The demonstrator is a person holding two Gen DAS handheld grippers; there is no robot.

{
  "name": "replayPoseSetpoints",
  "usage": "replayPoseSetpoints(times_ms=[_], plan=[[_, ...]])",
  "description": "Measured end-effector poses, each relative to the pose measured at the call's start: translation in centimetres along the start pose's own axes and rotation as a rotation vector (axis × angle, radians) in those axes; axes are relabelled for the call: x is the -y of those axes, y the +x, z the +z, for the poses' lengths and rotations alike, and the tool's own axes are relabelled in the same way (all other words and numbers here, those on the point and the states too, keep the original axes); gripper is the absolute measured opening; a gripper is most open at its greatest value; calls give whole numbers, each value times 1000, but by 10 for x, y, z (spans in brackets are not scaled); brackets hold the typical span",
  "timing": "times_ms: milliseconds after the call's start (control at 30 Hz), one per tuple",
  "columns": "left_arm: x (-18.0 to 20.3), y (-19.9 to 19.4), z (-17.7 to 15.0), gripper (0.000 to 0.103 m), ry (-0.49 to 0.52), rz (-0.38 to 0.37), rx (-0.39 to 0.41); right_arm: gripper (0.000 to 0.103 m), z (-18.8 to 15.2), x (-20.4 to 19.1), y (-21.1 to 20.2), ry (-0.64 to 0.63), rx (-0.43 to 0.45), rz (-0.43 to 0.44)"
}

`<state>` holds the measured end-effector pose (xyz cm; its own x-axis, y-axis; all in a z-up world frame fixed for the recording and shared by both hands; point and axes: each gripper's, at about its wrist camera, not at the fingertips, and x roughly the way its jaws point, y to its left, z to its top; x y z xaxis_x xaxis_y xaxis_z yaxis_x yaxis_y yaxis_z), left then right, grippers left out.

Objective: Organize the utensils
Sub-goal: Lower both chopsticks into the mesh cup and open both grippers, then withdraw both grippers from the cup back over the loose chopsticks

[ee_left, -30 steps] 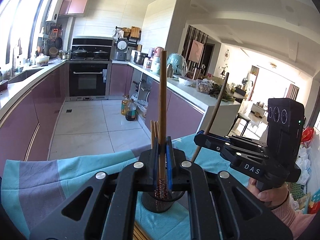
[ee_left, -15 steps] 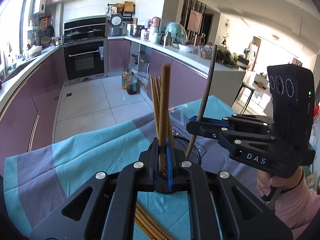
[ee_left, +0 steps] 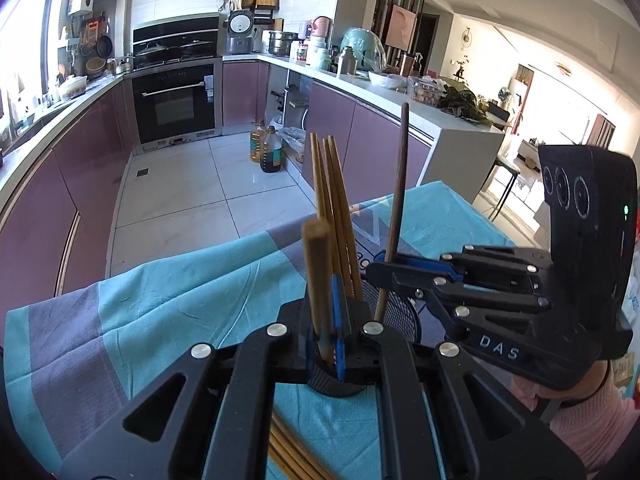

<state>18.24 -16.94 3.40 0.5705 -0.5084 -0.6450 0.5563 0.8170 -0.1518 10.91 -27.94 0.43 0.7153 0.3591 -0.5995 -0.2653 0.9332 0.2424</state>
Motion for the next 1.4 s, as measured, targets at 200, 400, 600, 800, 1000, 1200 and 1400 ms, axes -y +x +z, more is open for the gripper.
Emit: replayPoseSetpoints(times_ms=[200,400,600,800,1000,1200,1400], plan=[[-7,2,13,9,-49,7,59,9,-3,-1,-5,14,16,-9],[-13,-2,18,16,-51,43,102,14,-10,-24,-21,-92,45,34],[-7,-9,23,22,-45,57,136,19,-17,-61,-4,-224,-16,74],[-6,-26,11,44,-43,96,179,18,-5,-45,16,-106,-21,39],[-21,-51,-7,47,-71,106,217,18,-8,-30,13,-44,-4,15],[-34,-62,-42,47,-87,100,181,18,-22,-39,-13,-83,17,58],[-43,-56,-90,46,-74,108,80,25,-54,-63,-26,-158,-39,167]])
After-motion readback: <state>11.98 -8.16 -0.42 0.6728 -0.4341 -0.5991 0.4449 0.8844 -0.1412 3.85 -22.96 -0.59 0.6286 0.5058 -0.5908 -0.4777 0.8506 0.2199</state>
